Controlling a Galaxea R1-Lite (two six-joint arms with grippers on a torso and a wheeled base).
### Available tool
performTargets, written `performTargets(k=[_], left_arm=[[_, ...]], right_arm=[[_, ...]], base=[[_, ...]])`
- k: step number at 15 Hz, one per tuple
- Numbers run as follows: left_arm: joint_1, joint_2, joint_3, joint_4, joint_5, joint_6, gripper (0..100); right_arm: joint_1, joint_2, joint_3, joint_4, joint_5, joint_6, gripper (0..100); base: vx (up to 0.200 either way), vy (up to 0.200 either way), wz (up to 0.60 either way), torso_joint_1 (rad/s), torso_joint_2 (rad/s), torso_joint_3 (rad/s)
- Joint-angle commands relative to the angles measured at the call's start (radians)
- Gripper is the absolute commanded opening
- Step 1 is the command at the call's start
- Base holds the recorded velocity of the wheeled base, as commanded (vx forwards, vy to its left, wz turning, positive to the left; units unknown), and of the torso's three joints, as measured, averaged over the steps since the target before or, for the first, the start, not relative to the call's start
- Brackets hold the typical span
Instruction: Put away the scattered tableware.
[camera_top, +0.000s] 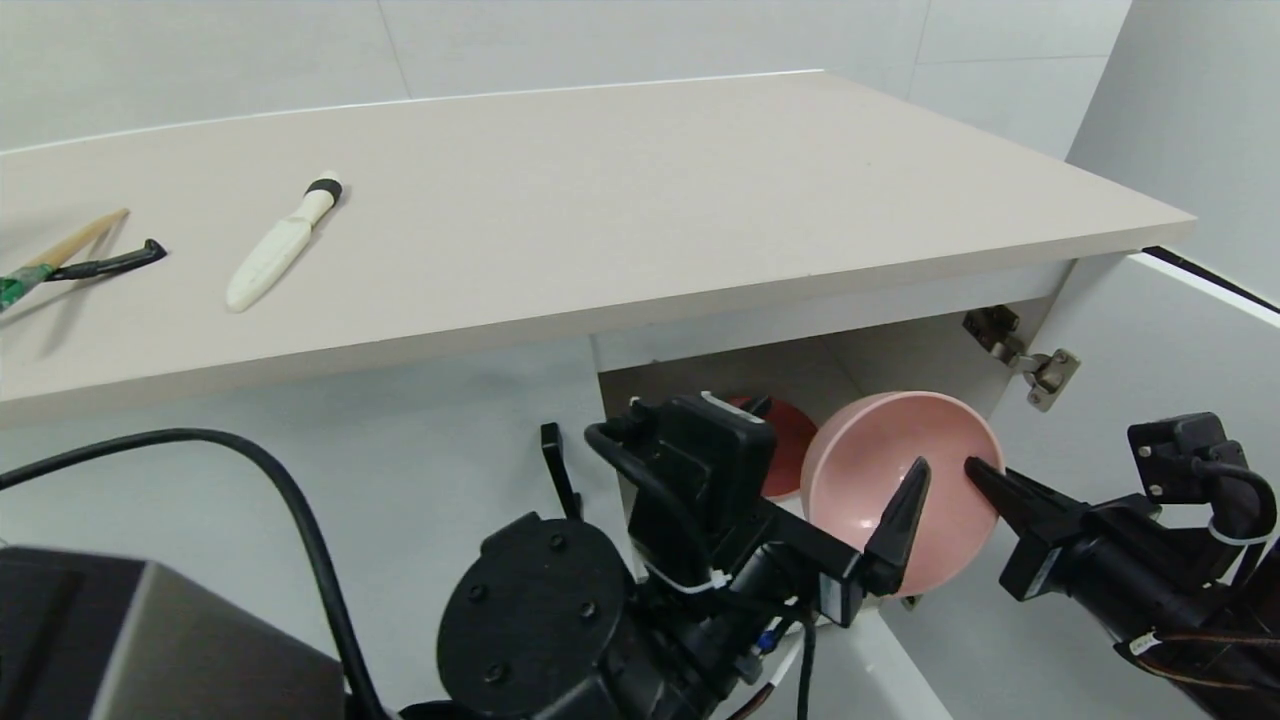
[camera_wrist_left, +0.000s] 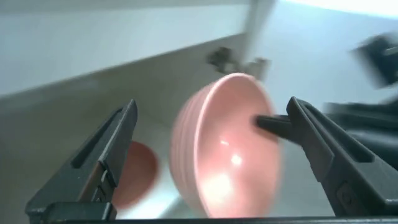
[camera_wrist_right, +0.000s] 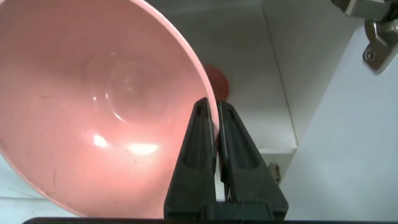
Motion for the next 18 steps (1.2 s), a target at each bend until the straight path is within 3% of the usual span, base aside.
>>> performTargets(k=[1,5,6,8,10,13,16,17,18], left_arm=[[0.05,-0.093,0.101,-0.001,-0.106,-0.012,100],[0.107,-0.29,0.342,-0.001,-0.474,-0.012,100],[0.176,-0.393,0.463,-0.001,-0.714,-0.013,100],[0.277,-0.506,0.592,-0.001,-0.947,-0.012,100],[0.299,-0.618,0.644,-0.001,-0.96,-0.01,100],[0.42,-0.793,0.673,-0.001,-0.96,-0.017,100],[0.667,-1.072,0.673,0.189,-0.96,-0.021,100],[0.707,-1.107,0.673,0.224,-0.96,-0.021,100],[0.86,-1.291,0.673,0.416,-0.956,-0.023,100]], right_arm=[[0.001,0.002,0.012,-0.001,-0.001,0.0,0],[0.002,0.002,0.035,-0.001,-0.001,0.006,0],[0.004,0.006,0.035,-0.001,-0.001,0.032,0],[0.007,0.019,0.04,-0.001,0.001,0.075,0],[0.009,0.055,0.041,-0.001,0.001,0.09,0],[0.088,0.085,0.04,-0.001,-0.001,0.092,0],[0.107,0.087,0.047,-0.001,0.001,0.092,0],[0.107,0.09,0.047,-0.001,-0.001,0.092,0],[0.105,0.121,0.041,-0.001,-0.001,0.094,0]], base=[[0.0,0.0,0.0,0.0,0.0,0.0],[0.0,0.0,0.0,0.0,0.0,0.0],[0.0,0.0,0.0,0.0,0.0,0.0],[0.0,0.0,0.0,0.0,0.0,0.0],[0.0,0.0,0.0,0.0,0.0,0.0],[0.0,0.0,0.0,0.0,0.0,0.0],[0.0,0.0,0.0,0.0,0.0,0.0],[0.0,0.0,0.0,0.0,0.0,0.0],[0.0,0.0,0.0,0.0,0.0,0.0]])
